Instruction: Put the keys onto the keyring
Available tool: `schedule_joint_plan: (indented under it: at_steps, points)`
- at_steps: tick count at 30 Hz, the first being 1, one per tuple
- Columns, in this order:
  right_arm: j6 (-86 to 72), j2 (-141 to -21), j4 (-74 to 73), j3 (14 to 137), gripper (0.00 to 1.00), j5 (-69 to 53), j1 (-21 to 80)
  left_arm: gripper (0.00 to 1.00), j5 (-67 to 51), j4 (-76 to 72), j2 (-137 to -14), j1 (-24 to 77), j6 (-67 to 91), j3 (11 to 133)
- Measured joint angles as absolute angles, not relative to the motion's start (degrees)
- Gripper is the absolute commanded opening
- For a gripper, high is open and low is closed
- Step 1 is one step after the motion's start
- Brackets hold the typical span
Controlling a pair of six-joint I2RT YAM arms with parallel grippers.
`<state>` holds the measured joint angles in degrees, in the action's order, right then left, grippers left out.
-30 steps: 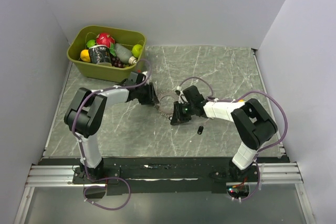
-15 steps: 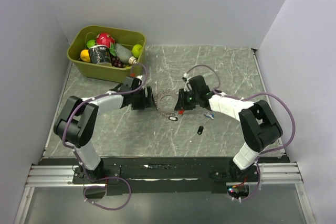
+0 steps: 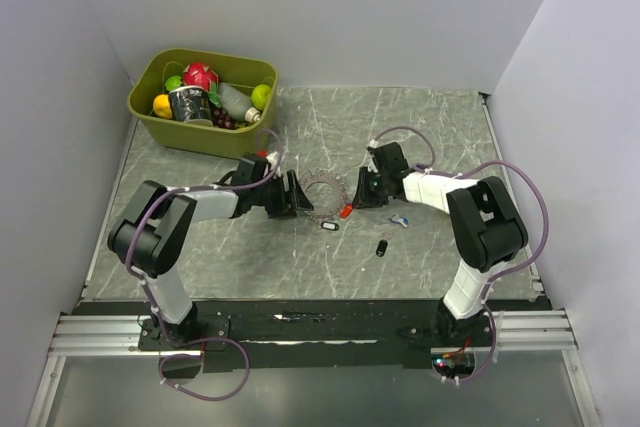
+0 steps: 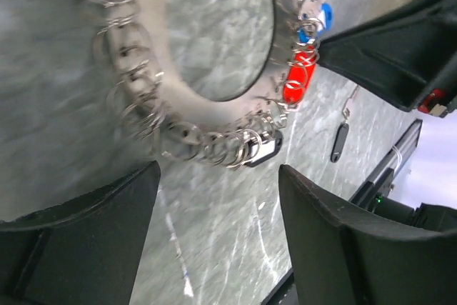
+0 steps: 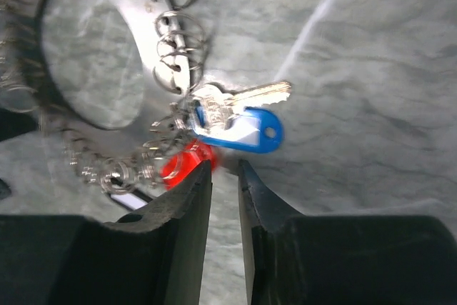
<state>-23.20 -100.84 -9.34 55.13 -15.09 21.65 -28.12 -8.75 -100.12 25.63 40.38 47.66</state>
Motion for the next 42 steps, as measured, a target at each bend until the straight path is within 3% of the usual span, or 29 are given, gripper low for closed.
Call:
schedule_joint_plan:
  at_steps: [13,23,34,38,42]
  points:
    - [-24.3,-99.6,-6.5,52.2,0.28,-16.6,28.5,0.73,-28.1,-3.2,-104.6,27.1,39.2,55.3]
    - [-27.5,-99.3,-5.3,49.8,0.28,-24.7,37.1,0.74,-22.8,2.2,-104.8,27.1,35.5,58.6]
    - [-24.5,-92.4,-9.9,52.9,0.26,-17.5,35.8,0.72,-16.8,3.7,-96.2,27.2,33.6,53.0]
    - [-22.9,-95.1,-10.5,60.7,0.0,-15.5,33.5,0.72,-16.6,3.0,-93.4,27.2,33.7,50.3]
    - [-21.9,-103.7,-10.9,70.1,0.0,-15.3,32.2,0.72,-17.1,1.2,-92.5,27.2,33.9,47.5]
